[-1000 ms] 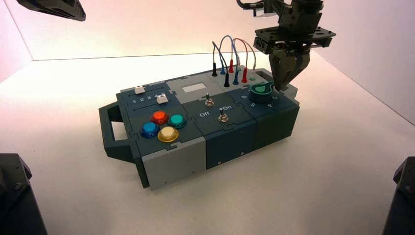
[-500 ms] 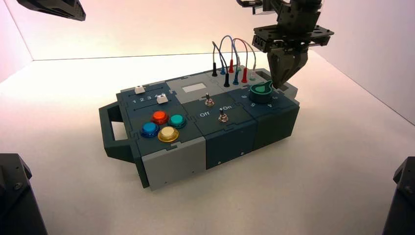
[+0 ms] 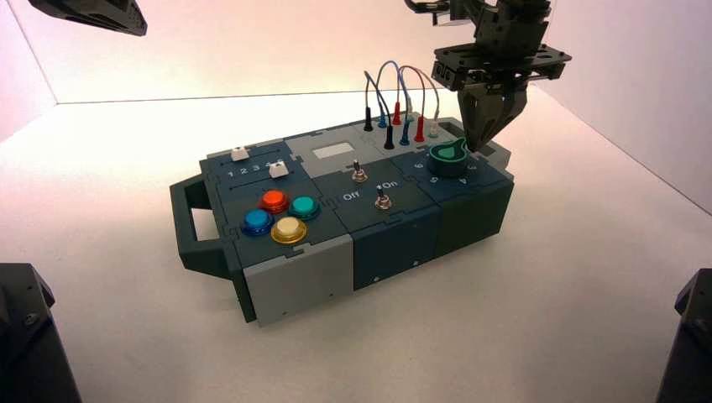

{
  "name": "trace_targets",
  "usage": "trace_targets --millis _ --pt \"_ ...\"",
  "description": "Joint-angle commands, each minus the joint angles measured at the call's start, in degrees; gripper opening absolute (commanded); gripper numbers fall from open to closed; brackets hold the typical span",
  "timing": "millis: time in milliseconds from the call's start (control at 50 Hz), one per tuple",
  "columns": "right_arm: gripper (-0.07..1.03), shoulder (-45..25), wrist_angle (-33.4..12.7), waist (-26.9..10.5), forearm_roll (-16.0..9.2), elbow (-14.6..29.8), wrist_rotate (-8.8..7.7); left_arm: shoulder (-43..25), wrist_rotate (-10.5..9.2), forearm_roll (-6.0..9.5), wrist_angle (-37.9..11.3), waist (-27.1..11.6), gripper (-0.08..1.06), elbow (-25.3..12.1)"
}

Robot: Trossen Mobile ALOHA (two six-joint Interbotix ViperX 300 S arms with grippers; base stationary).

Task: Turn the knob to position 2.

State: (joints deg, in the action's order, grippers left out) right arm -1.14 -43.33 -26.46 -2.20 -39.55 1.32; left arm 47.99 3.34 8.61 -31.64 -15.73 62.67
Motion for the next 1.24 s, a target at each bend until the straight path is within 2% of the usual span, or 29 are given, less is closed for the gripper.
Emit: trace_targets --millis 20,180,360,620,860,1240 --pt "-0.02 1.05 0.09 0.26 0.0 1.05 0.0 -0.18 0.18 -0.09 0.26 -0.09 -0.03 -1.85" --pt "-0.02 2.37 -0.97 0.62 0.18 0.44 0.0 -0.09 0.26 -0.09 0.26 -0.09 -0.03 -1.85" --pt "-0.02 8.7 -2.99 1.05 0.18 -0.88 0.26 -0.09 0.26 -0.09 0.18 -0.09 -0.03 -1.93" --pt "-0.02 15.64 -2.29 0.97 0.0 -3.87 0.0 0.0 0.18 -0.18 0.18 -0.09 -0.03 -1.93" --pt "-0.02 17.4 0.18 0.53 0.0 -6.86 -0.53 0.0 0.26 -0.26 0.44 -0.09 -0.03 -1.76" --pt "-0.02 18.19 0.79 0.44 0.09 -7.56 -0.62 -0.44 1.05 -0.53 1.05 -0.09 -0.03 -1.58"
